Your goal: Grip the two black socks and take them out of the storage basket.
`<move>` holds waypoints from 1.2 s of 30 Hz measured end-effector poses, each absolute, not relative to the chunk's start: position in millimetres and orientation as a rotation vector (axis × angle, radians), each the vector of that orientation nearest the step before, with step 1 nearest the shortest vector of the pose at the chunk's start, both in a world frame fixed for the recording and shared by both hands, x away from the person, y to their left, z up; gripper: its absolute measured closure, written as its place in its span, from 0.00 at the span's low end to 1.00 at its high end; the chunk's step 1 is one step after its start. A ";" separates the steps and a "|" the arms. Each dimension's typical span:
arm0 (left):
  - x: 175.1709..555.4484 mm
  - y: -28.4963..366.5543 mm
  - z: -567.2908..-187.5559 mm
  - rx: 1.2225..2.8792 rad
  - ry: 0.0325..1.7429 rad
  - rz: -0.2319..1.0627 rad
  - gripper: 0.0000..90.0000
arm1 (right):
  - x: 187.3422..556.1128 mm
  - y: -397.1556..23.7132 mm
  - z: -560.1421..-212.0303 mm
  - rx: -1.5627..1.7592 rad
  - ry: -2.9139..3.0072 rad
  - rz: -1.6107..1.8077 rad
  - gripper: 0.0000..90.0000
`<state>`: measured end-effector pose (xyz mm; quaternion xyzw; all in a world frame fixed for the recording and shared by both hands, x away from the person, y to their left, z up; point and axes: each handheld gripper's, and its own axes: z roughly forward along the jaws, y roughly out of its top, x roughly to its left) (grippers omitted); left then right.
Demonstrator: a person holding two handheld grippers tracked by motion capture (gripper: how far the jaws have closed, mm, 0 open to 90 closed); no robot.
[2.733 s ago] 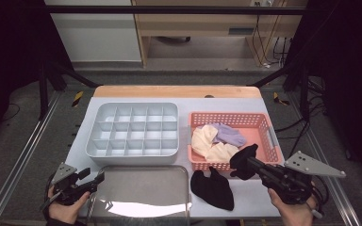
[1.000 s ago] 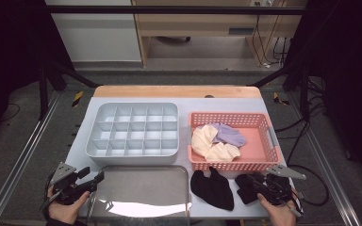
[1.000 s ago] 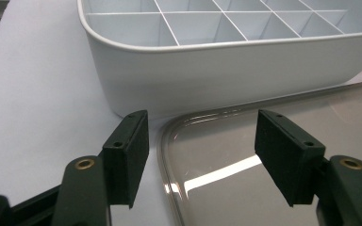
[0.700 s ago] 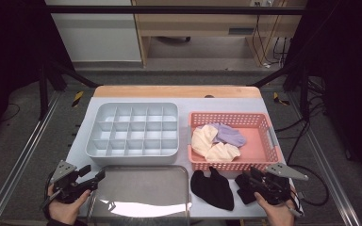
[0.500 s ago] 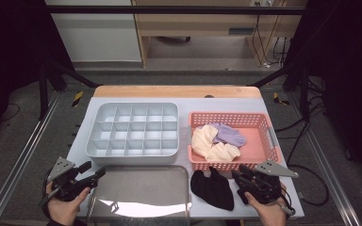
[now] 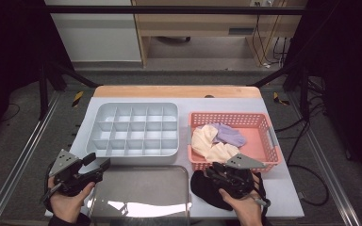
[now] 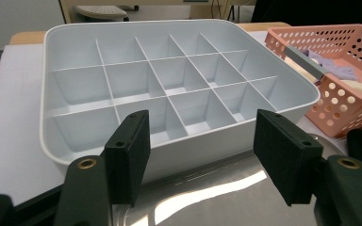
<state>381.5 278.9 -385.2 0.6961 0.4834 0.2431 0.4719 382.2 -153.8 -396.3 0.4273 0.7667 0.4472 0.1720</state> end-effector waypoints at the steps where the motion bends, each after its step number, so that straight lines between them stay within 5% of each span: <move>1: 381.5 278.9 -385.2 1.704 1.183 0.595 0.40 | 382.2 -153.8 -396.3 1.213 2.176 1.269 0.71; 29: 382.0 274.5 -424.8 1.768 1.211 0.582 0.41 | 405.9 -103.9 -478.0 1.352 2.308 1.074 0.71; 36: 381.9 273.1 -425.0 1.773 1.209 0.577 0.41 | 404.8 -103.6 -478.2 1.334 2.290 1.023 0.94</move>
